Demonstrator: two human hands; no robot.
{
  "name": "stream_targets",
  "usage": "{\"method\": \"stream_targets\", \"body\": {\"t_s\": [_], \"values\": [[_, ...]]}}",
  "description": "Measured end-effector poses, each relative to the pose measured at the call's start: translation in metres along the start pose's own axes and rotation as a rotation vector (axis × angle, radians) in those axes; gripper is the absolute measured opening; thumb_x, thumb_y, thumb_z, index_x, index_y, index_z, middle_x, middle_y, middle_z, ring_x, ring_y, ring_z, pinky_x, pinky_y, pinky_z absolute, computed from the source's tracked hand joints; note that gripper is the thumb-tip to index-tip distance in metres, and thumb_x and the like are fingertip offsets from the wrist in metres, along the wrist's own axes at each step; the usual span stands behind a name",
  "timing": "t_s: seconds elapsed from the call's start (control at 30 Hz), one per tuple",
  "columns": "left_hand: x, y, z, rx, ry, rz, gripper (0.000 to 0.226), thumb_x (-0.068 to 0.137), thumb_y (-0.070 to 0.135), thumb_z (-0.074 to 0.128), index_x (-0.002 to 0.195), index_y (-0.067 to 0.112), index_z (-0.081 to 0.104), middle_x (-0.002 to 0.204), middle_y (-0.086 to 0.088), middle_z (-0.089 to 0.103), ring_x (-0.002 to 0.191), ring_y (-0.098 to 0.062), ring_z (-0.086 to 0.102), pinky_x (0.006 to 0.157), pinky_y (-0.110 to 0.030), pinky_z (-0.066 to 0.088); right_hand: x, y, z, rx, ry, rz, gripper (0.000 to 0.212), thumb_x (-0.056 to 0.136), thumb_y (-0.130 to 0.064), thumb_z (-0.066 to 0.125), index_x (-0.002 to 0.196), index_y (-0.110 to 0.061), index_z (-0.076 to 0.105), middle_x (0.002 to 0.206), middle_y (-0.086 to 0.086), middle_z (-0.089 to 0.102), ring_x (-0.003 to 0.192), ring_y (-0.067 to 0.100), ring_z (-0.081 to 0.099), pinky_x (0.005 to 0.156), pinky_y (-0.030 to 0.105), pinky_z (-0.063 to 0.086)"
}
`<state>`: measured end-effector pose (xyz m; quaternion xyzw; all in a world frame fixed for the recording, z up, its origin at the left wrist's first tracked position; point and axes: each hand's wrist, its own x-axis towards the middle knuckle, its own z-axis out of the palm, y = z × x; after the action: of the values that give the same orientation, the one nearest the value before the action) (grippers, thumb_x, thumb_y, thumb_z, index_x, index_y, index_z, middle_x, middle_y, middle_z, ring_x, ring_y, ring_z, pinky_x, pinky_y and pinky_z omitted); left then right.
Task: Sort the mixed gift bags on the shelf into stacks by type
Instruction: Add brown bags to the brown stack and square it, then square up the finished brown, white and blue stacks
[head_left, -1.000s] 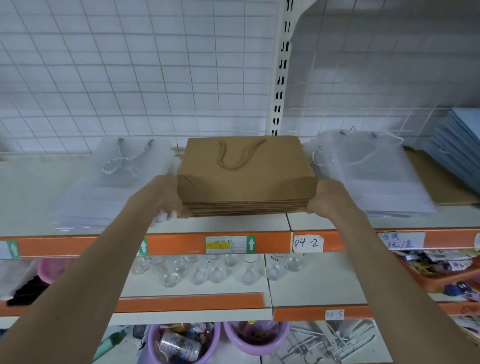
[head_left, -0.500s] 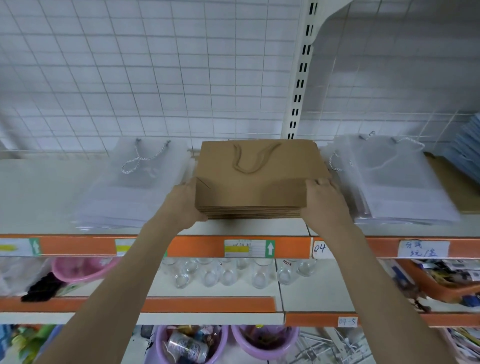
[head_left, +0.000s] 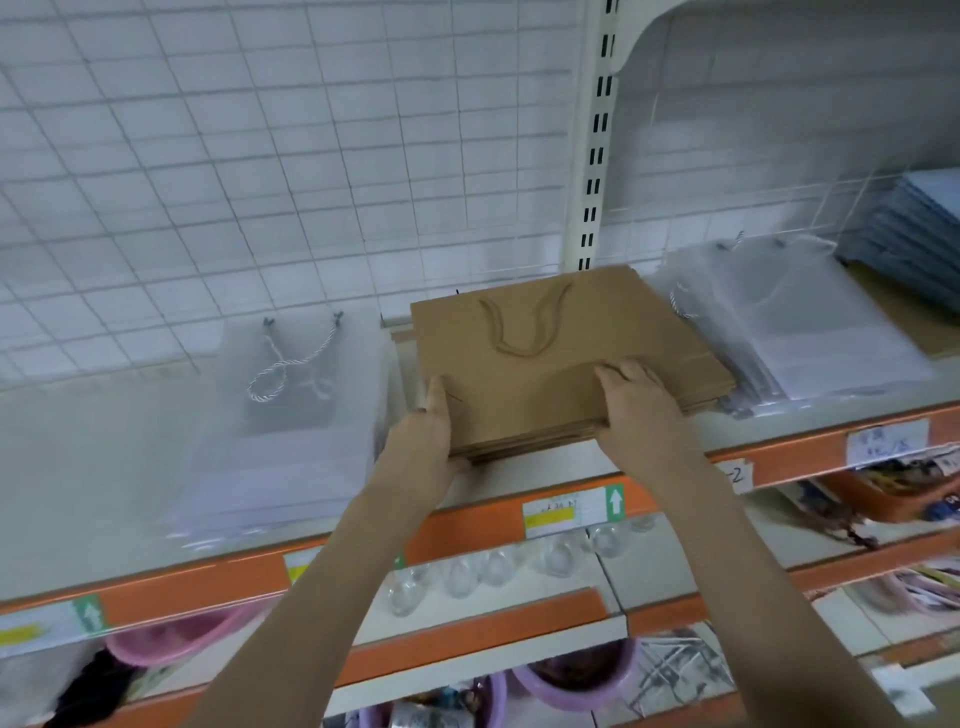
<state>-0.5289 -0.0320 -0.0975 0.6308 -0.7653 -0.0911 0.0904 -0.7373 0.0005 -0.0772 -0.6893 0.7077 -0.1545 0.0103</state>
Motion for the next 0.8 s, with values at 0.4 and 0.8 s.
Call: {"method": "stream_targets", "body": {"t_s": [0.4, 0.8], "values": [[-0.012, -0.067, -0.079, -0.33, -0.185, 0.148, 0.091, 0.068, 0.028, 0.081, 0.143, 0.017, 0.032, 0.13, -0.002, 0.05, 0.098, -0.013, 0.054, 0.049, -0.012, 0.04, 0.002, -0.101, -0.006, 0.138, -0.25, -0.142, 0.069, 0.084, -0.002, 0.052, 0.146, -0.008, 0.022, 0.15, 0.006, 0.025, 0.137, 0.024, 0.025, 0.107, 0.028, 0.028], [0.0, -0.205, -0.101, -0.081, 0.02, -0.129, 0.063, 0.089, 0.043, 0.055, 0.136, 0.004, 0.039, 0.136, -0.013, 0.046, 0.128, -0.026, 0.039, 0.102, -0.03, 0.029, 0.049, -0.21, 0.035, 0.253, -0.326, 0.003, 0.042, 0.095, -0.039, 0.044, 0.114, -0.002, 0.053, 0.109, 0.015, 0.063, 0.099, 0.029, 0.059, 0.084, 0.036, 0.048]]}}
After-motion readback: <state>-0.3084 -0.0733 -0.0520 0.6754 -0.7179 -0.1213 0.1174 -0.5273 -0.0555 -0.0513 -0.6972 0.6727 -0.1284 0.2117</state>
